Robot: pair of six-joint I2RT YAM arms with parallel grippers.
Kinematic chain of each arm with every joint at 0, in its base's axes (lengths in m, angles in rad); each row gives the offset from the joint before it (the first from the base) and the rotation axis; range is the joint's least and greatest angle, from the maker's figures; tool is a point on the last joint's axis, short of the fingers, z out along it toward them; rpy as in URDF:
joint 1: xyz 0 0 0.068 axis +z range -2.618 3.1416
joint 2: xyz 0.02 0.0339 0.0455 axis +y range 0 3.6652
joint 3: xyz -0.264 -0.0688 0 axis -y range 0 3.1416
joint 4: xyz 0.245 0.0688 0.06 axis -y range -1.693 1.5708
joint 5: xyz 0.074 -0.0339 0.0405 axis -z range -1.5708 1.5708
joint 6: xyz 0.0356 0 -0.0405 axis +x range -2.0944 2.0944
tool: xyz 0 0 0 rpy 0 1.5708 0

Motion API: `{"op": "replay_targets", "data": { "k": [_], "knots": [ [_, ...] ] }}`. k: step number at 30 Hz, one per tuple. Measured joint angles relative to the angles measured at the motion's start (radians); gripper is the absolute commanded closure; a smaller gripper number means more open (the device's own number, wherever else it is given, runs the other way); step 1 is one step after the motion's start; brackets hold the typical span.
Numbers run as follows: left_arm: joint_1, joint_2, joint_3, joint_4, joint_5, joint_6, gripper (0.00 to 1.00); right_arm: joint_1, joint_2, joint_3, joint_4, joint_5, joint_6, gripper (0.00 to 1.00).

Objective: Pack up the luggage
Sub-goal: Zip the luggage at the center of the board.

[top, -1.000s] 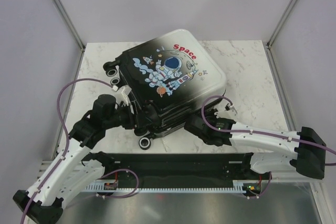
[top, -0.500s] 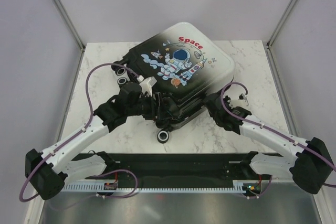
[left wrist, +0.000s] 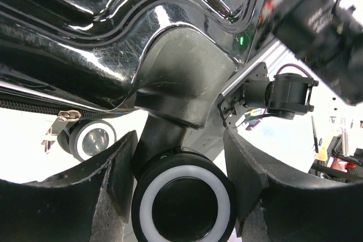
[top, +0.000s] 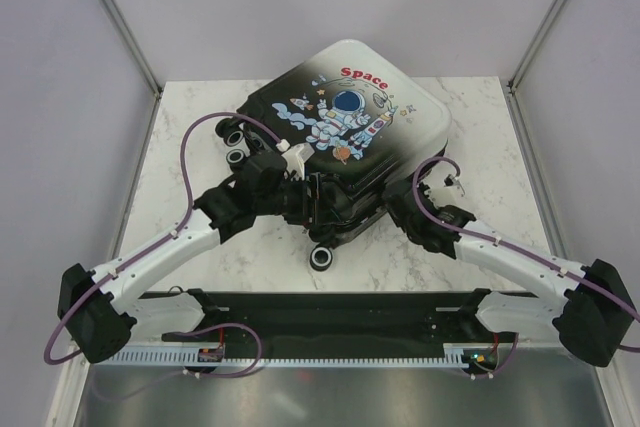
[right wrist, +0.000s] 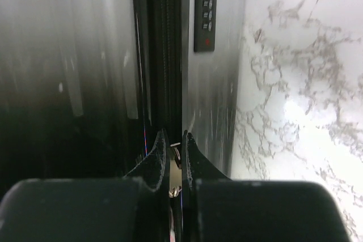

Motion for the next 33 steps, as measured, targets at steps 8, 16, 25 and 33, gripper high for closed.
{"op": "replay_targets", "data": {
  "k": [8, 16, 25, 33],
  "knots": [
    [0.000, 0.009, 0.013, -0.018, 0.000, 0.000, 0.98, 0.156, 0.020, 0.013, -0.046, 0.079, 0.089, 1.00],
    [0.000, 0.008, 0.015, -0.022, -0.001, -0.001, 0.98, 0.270, 0.051, 0.031, -0.098, 0.171, 0.185, 1.00],
    [0.000, -0.001, 0.018, -0.028, 0.001, -0.001, 0.98, 0.391, 0.100, 0.075, -0.192, 0.292, 0.273, 1.00],
    [0.009, -0.017, 0.006, -0.026, 0.002, 0.001, 0.98, 0.521, 0.129, 0.151, -0.301, 0.286, 0.279, 1.00]
  ]
}}
